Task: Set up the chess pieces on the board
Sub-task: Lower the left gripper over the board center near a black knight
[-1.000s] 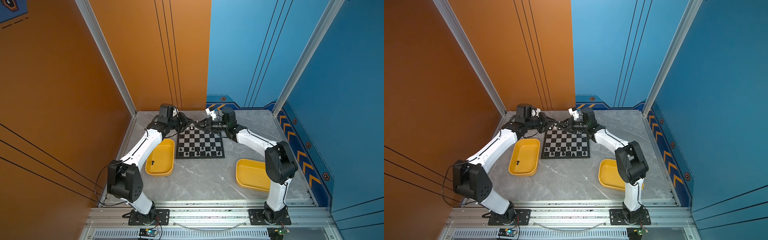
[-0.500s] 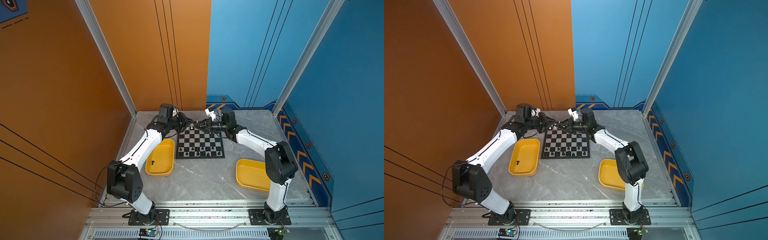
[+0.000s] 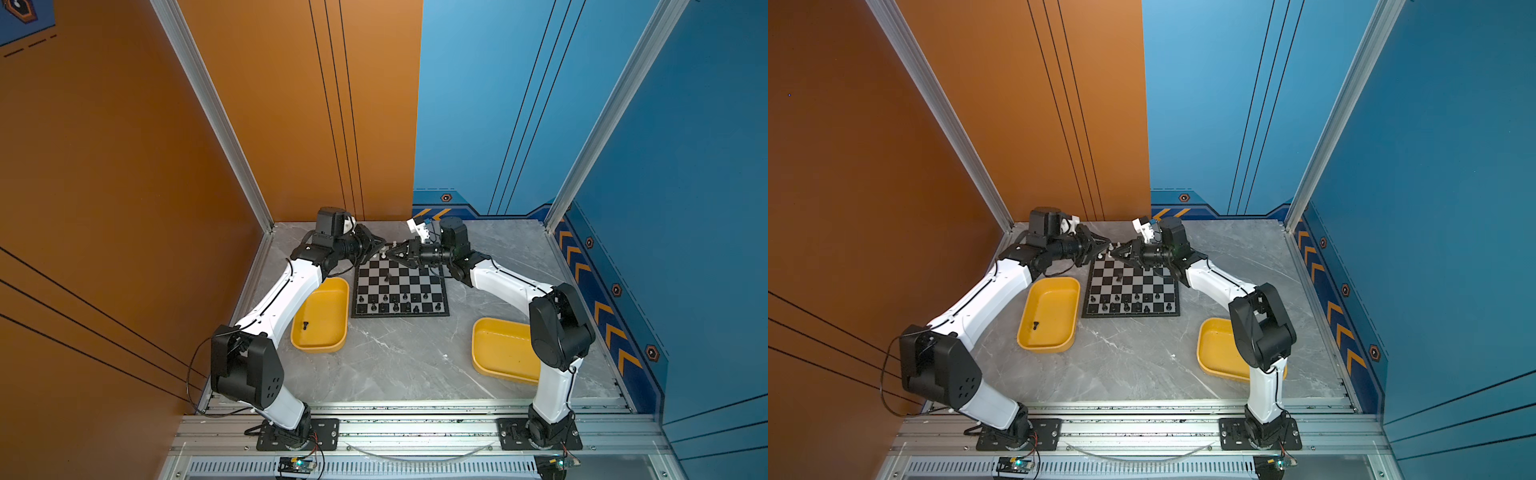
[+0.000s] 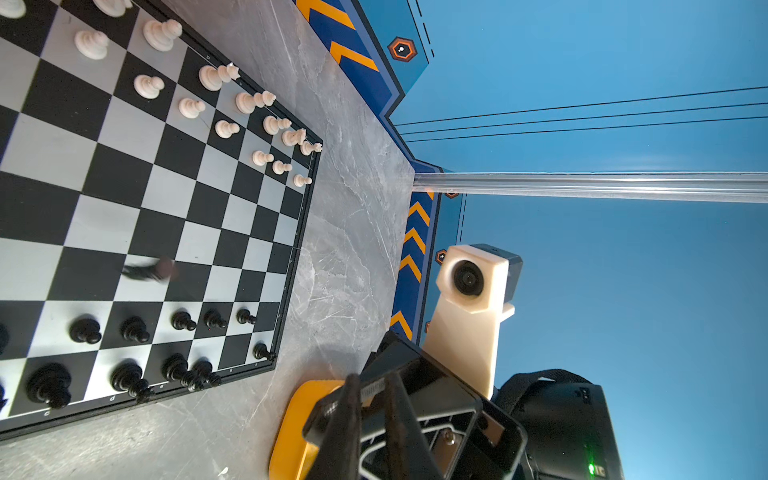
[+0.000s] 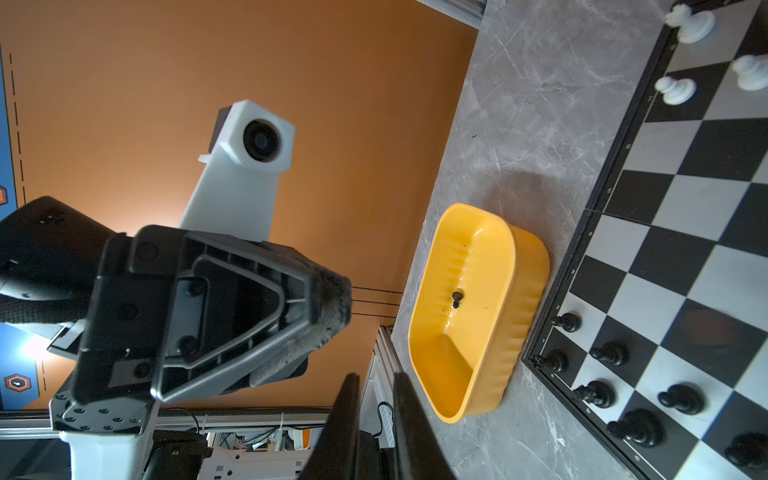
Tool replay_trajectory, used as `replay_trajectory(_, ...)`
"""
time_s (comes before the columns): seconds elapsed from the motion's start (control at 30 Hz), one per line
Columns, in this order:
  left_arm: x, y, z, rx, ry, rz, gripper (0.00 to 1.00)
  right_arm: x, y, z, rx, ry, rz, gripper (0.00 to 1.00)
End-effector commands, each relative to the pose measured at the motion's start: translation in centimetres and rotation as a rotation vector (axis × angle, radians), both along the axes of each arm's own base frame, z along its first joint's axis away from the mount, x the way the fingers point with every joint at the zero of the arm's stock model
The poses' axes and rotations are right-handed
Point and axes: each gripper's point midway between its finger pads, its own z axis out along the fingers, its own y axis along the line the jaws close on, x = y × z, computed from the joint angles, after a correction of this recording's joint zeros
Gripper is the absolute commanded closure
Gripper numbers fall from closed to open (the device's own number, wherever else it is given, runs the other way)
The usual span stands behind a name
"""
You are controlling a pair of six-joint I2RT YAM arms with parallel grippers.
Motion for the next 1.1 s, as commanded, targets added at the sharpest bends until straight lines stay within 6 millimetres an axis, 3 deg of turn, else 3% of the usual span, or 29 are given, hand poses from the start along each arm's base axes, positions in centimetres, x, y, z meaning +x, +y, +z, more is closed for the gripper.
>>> replay_trajectory(0.0, -1.1, 0.5, -0.4, 0.012, 0.013, -0.025, 0.87, -0.9, -0.4, 2.1, 0.002, -0.061, -0.006, 0.86)
replay_trajectory(0.23, -1.6, 4.2, -0.4, 0.033, 0.015, 0.036, 0.85, -1.0, -1.6, 2.0, -0.027, -0.063, -0.023, 0.73)
replay_trajectory(0.37, -2.1, 5.2, -1.9, 0.075, 0.041, 0.029, 0.8, -1.4, -3.5, -0.8, -0.242, -0.04, -0.04, 0.7)
replay_trajectory(0.43, -2.5, 4.8, -3.6, 0.145, 0.086, -0.029, 0.74, -2.1, -4.6, -1.8, -0.374, -0.066, -0.024, 0.66)
replay_trajectory(0.67, -3.1, 2.0, -10.1, 0.349, 0.257, -0.215, 0.73, -2.4, -8.3, -2.7, -0.593, -0.063, -0.076, 0.6)
replay_trajectory(0.83, -2.1, 0.4, -13.7, 0.445, 0.322, -0.295, 0.72, -2.3, -9.2, -4.8, -0.772, -0.047, -0.054, 0.59)
replay_trajectory(0.93, -1.8, -0.6, -15.9, 0.472, 0.358, -0.331, 0.7, -2.4, -9.2, -5.2, -0.774, -0.033, -0.054, 0.59)
replay_trajectory(1.07, -1.4, -0.1, -17.9, 0.591, 0.396, -0.358, 0.67, -2.6, -9.6, -5.5, -0.782, -0.027, -0.059, 0.59)
